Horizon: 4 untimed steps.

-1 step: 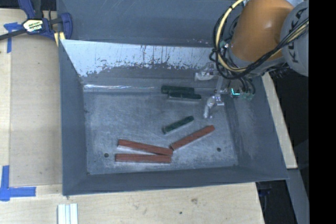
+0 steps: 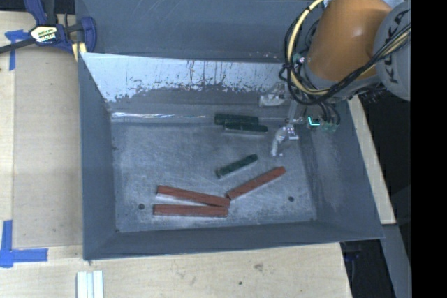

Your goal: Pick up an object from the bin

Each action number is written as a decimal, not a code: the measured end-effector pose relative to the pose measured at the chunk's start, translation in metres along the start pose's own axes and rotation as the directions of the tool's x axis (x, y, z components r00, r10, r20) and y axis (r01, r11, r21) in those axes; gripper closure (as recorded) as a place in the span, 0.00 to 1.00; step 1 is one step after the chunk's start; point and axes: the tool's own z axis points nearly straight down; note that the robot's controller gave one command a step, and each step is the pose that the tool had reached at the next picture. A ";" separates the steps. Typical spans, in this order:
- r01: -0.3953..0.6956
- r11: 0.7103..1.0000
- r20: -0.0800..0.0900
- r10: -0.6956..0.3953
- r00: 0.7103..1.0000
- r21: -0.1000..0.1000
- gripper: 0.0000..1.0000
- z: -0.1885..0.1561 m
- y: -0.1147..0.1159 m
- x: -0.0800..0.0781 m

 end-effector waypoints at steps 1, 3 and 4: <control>0.064 0.998 0.012 -0.064 0.998 0.002 0.00 0.013 -0.003 -0.003; 0.096 0.995 0.028 -0.096 0.995 0.003 1.00 0.095 0.003 0.034; 0.096 0.995 0.028 -0.097 0.995 0.003 1.00 0.095 0.003 0.034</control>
Offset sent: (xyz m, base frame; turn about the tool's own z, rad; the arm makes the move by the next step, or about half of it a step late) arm -0.0773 0.0161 -0.1036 -0.0352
